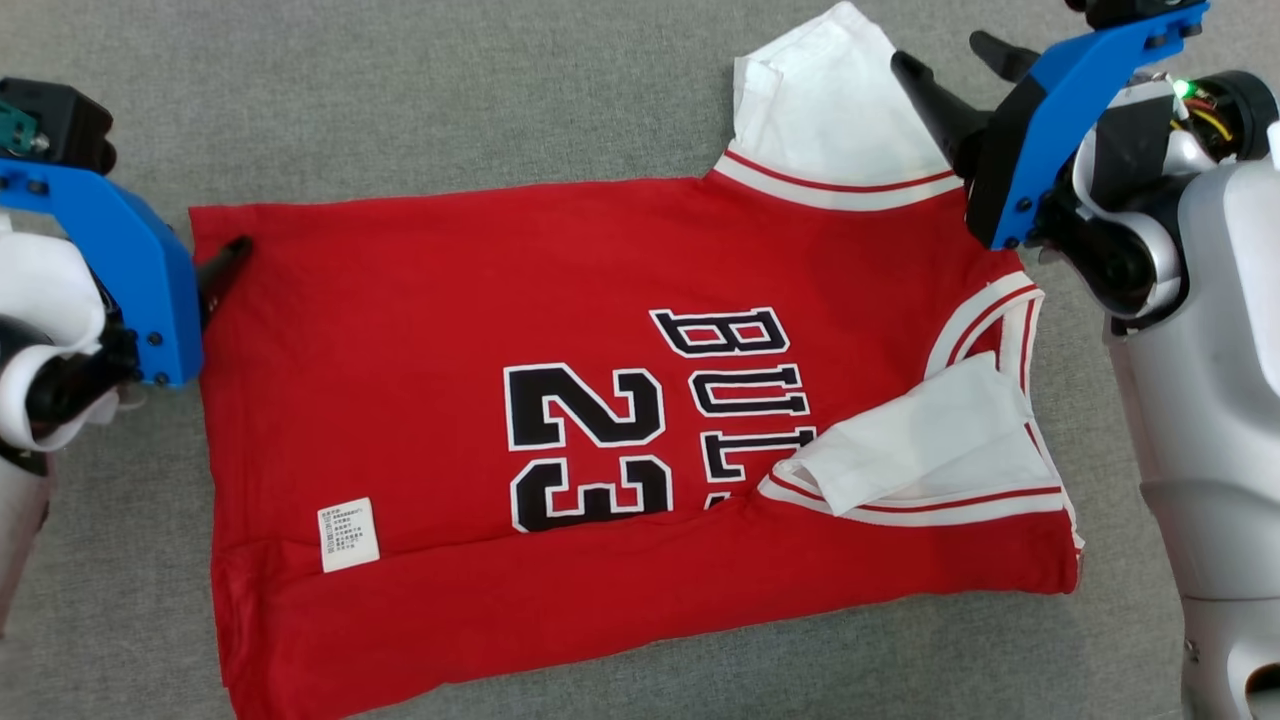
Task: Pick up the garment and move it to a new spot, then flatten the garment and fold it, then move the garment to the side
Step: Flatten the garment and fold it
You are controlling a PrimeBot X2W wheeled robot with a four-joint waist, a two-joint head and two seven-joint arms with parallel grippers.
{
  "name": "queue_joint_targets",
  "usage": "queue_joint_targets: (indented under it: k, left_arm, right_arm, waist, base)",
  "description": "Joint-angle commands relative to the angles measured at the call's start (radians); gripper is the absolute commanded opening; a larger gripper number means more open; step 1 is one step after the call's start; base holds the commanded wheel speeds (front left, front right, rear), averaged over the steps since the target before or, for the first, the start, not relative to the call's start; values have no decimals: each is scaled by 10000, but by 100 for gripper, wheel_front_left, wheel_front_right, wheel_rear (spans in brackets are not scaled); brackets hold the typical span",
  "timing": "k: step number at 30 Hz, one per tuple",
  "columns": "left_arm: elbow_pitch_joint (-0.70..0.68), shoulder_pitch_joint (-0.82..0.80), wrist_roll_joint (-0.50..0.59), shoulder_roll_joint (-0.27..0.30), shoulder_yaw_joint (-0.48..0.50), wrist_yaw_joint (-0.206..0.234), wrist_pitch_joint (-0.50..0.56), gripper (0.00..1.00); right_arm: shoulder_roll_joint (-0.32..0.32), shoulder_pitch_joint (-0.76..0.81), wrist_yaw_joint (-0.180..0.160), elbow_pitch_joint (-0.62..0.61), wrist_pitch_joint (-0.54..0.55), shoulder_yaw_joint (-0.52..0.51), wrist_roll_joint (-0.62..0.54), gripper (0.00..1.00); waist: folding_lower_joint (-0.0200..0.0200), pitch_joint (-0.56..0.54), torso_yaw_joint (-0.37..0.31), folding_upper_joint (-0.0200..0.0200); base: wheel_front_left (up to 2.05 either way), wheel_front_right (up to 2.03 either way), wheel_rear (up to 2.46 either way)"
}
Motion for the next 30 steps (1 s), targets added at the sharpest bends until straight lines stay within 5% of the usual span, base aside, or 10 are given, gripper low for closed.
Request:
queue_joint_targets:
  k: [1, 12, 13, 14, 15, 16, 17, 30]
  left_arm:
    - [46, -179, 135, 145, -40, 96, 87, 100]
    - [111, -175, -175, -96, -129, -168, -43, 98]
    - [139, -170, -177, -109, -176, -179, -47, 83]
    - [175, -142, -250, -144, -240, -234, 41, 47]
    - [191, -120, -315, -175, -294, -279, 96, 42]
    - [190, -109, -376, -218, -323, -330, 101, 4]
    - [216, -89, -458, -271, -369, -363, 179, 0]
    - [-194, -403, -336, -678, -1054, -601, -380, 0]
  right_arm:
    - [-100, -316, 1, 195, -179, 75, 125, 100]
    - [-456, -837, 1, 1154, -608, 603, 345, 100]
    - [-489, -844, 1, 1186, -617, 605, 380, 100]
    - [-531, -872, 1, 1221, -620, 586, 408, 100]
    - [-561, -925, 1, 1273, -638, 549, 423, 100]
    - [-571, -956, 1, 1347, -645, 479, 456, 100]
    - [-581, -977, 1, 1419, -627, 431, 465, 100]
    - [-806, -2545, 1, 3143, -112, -530, -1279, 100]
  waist:
    - [-2, 132, 11, -3]
    - [-2, 458, 79, -3]
    - [-2, 471, 86, -3]
    - [-2, 492, 98, -3]
    - [-2, 517, 106, -3]
    - [-2, 548, 117, -3]
    - [-2, 590, 140, -3]
    - [-2, 1531, 1376, -3]
  base:
    - [0, 0, 0]
    - [0, 0, 0]
    - [0, 0, 0]
    - [0, 0, 0]
    - [0, 0, 0]
    - [0, 0, 0]
    - [0, 0, 0]
    - [0, 0, 0]
